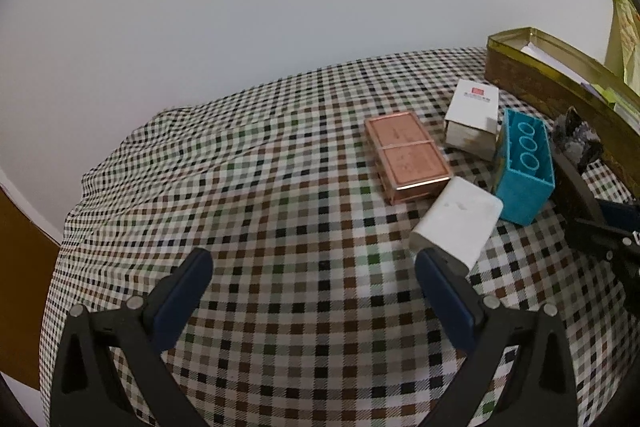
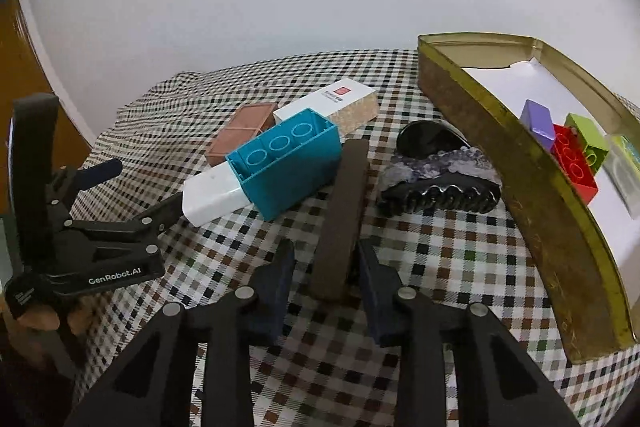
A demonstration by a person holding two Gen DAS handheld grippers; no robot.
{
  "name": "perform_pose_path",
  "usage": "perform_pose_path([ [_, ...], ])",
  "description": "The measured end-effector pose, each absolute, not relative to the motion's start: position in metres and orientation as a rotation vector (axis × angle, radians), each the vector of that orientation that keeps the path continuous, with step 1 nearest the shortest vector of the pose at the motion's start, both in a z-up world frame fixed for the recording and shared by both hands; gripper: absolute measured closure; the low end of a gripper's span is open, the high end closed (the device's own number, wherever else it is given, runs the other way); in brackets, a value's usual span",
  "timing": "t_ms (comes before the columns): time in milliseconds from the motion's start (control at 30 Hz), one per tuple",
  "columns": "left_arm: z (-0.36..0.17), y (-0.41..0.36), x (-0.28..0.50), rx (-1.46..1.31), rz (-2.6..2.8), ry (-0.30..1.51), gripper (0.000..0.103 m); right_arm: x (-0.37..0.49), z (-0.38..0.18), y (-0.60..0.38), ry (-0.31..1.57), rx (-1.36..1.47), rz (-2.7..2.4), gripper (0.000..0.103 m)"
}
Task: Organize rigid objects
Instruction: 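Grasp the dark brown bar with the right tool while the left tool approaches the white charger, then close the left tool on the white USB charger cube and lift it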
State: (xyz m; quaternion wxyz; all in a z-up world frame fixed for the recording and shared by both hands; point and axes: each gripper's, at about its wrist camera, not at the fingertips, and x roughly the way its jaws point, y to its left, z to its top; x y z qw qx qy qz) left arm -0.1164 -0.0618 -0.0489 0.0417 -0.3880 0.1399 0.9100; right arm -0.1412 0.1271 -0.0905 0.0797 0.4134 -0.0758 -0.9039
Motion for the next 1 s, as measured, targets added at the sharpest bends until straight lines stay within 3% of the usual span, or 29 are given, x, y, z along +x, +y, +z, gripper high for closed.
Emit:
perform_pose_path([
  [133, -0.050, -0.054, -0.115, -1.147, 2.778, 0.485, 0.001, -0.148, -0.091, 0.126, -0.256, 1.237, -2.707, 0.068],
  [400, -0.050, -0.043, -0.111, -1.059, 2.755, 0.590, 0.001, -0.162, -0.089, 0.109, -0.119, 1.276, -2.769, 0.068],
  [500, -0.044, -0.033, -0.101, -1.015, 2.747, 0.631, 0.001, -0.160, -0.088, 0.108, -0.062, 1.284, -2.777, 0.075],
  [700, -0.033, -0.043, -0.094, -0.943, 2.737, 0.602, 0.001, -0.144, -0.087, 0.135, -0.215, 1.238, -2.683, 0.086],
  [833, -0.028, -0.042, -0.095, -0.947, 2.654, 0.485, 0.001, -0.133, -0.086, 0.148, -0.285, 1.209, -2.646, 0.086],
  [1000, -0.044, -0.017, -0.106, -1.032, 2.605, 0.572, 0.004, -0.124, -0.084, 0.143, -0.254, 1.203, -2.621, 0.086],
])
